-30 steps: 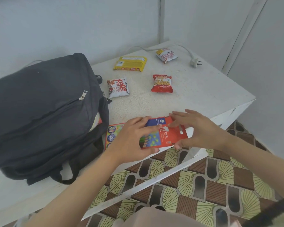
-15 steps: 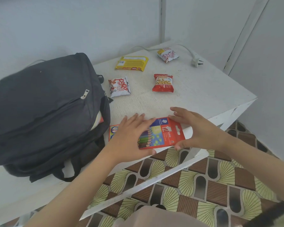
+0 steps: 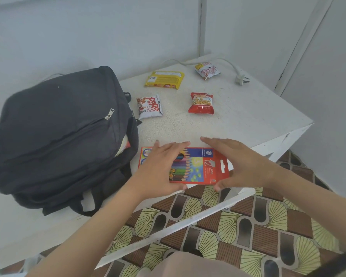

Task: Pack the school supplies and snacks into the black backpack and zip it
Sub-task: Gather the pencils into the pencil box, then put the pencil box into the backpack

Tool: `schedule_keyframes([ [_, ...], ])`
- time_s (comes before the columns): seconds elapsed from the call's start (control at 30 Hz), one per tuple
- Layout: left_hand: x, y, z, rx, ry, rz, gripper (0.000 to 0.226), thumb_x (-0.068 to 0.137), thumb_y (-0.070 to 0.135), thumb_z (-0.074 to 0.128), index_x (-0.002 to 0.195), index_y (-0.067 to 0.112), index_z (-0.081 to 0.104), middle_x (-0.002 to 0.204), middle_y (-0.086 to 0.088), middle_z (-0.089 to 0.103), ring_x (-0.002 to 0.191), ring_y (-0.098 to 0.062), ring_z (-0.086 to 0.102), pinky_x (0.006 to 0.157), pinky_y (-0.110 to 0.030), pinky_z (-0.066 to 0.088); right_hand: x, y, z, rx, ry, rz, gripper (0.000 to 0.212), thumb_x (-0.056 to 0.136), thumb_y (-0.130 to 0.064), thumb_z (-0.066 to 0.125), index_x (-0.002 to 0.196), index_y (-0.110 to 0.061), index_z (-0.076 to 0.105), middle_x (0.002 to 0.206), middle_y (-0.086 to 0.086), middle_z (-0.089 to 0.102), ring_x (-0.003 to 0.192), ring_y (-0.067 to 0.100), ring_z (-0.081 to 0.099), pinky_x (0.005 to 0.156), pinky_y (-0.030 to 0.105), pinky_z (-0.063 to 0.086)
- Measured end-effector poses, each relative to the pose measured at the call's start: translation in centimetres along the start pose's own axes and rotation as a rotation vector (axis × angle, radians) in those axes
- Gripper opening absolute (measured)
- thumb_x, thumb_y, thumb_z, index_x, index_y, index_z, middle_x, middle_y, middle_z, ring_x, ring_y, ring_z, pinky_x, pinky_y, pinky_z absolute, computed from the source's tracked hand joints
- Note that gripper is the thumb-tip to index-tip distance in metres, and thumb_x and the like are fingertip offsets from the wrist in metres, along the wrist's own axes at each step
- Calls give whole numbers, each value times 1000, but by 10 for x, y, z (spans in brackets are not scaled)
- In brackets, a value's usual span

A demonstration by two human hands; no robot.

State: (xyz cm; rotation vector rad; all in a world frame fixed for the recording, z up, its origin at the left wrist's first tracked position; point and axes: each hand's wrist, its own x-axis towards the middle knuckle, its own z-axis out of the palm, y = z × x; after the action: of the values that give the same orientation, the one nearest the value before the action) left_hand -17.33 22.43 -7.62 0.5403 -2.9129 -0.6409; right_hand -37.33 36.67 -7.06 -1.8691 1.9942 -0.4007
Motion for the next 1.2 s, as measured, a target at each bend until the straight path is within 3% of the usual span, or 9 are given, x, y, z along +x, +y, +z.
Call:
schedule_keyframes([
  [0.1, 10, -1, -5, 111, -70, -40, 90, 72, 48, 73, 143, 34, 20, 152, 9, 25, 143, -11, 8, 112, -45, -13, 1, -1, 2, -4, 29, -35, 89, 67, -65, 66, 143, -34, 31, 135, -12, 46, 112, -2, 37, 102, 22, 27],
  [0.27, 12, -4, -10, 90, -83, -101, 69, 83, 51, 55, 144, 30, 30, 156, 6, 17, 143, -10, 8, 115, -40, -4, 0, -6, 12, -119, 212, 10, 78, 65, -75, 53, 127, -27, 56, 124, 3, 59, 110, 22, 55, 93, 30, 29],
  [0.47, 1, -11, -14, 118, -14, -91, 56, 96, 47, 36, 145, 22, 31, 155, 2, 20, 142, -11, 14, 112, -25, 5, 0, -32, 43, -158, 404, 199, 77, 61, -81, 46, 119, -32, 60, 115, 0, 60, 108, 20, 52, 96, 34, 29],
  [0.57, -13, -15, -16, 77, 99, -65, 53, 93, 42, 37, 139, 18, 42, 148, 2, 36, 137, -11, 26, 108, -16, 7, 7, -47, 59, -149, 500, 284, 75, 62, -81, 45, 115, -30, 62, 113, 4, 61, 106, 25, 53, 98, 43, 33],
  [0.67, -33, -21, -21, 20, 234, -66, 47, 90, 36, 41, 132, 19, 52, 136, 4, 50, 127, -5, 37, 107, -14, 20, 15, -61, 71, -163, 572, 362, 74, 65, -81, 43, 114, -29, 61, 113, 7, 59, 106, 29, 53, 100, 52, 34],
  [0.8, -66, -35, -27, -5, 368, -122, 39, 90, 29, 44, 126, 18, 56, 128, 9, 53, 118, 7, 36, 100, 1, 16, 28, -78, 83, -172, 637, 456, 71, 65, -76, 45, 112, -25, 62, 112, 11, 58, 108, 33, 51, 102, 57, 28],
  [0.93, -96, -54, -38, 5, 414, -160, 41, 92, 33, 40, 128, 19, 55, 127, 15, 50, 119, 6, 39, 105, -14, 28, 38, -91, 91, -169, 644, 524, 68, 68, -71, 51, 114, -21, 59, 117, 14, 55, 113, 36, 49, 104, 63, 22],
  [1.07, -106, -80, -68, 179, 432, -70, 45, 92, 32, 41, 131, 12, 51, 133, 1, 53, 125, -17, 44, 110, -18, 22, 45, -99, 97, -163, 629, 557, 69, 74, -68, 40, 121, -19, 53, 125, 15, 51, 121, 36, 44, 105, 66, 16],
  [1.2, -93, -108, -119, 319, 439, 4, 56, 87, 39, 44, 135, 10, 44, 138, -5, 49, 129, -21, 40, 114, -26, 15, 48, -109, 98, -141, 623, 618, 66, 76, -64, 45, 126, -20, 50, 133, 14, 45, 128, 36, 37, 107, 66, 12],
])
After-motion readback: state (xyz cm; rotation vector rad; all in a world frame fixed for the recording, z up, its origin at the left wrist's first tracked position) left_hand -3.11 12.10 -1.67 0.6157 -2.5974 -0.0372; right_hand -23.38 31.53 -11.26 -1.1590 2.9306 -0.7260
